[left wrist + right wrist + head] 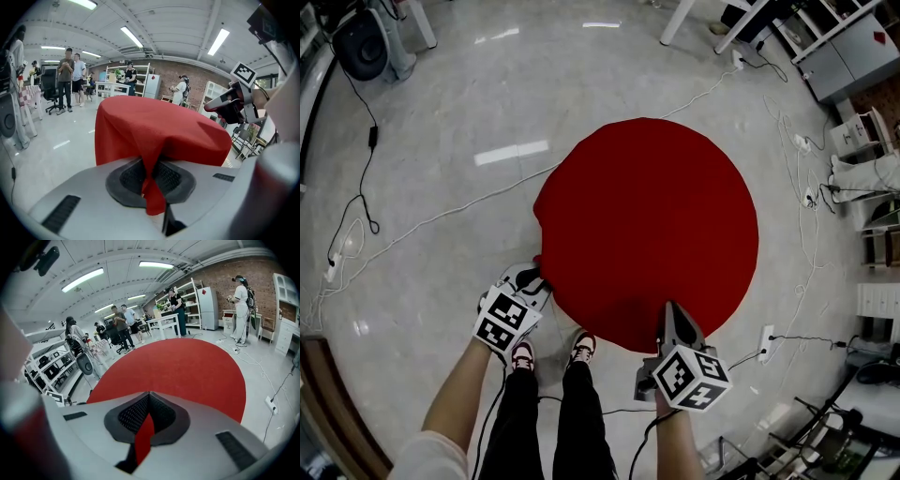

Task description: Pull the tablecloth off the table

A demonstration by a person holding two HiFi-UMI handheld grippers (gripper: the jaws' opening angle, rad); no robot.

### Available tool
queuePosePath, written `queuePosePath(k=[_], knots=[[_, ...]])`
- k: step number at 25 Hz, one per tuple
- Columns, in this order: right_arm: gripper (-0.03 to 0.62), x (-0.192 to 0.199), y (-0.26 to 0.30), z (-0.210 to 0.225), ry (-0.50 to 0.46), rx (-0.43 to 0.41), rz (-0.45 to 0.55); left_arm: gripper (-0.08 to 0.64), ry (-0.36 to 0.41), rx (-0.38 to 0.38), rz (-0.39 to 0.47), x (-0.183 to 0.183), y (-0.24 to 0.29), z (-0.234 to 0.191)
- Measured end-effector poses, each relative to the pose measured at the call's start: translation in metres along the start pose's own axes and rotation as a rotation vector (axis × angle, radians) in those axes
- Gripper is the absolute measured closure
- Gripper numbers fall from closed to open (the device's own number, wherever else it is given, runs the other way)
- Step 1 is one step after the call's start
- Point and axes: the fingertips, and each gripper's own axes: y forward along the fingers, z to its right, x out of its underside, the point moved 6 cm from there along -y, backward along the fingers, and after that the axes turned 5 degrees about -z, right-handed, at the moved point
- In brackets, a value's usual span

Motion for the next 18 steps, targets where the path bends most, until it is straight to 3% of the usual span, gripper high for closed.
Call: queuePosePath(k=[4,18], knots=[[0.568,0.000,-0.006,-0.003,0.004,-0.012,0.005,0.541,-0.034,-0.012,-0.008,-0.001,-0.015,-0.001],[0.568,0.003,-0.026,-0.019,-0.036,-0.078,-0.043,0.541,-0.105,-0.106,0.023,-0.029,-0.070,0.012]])
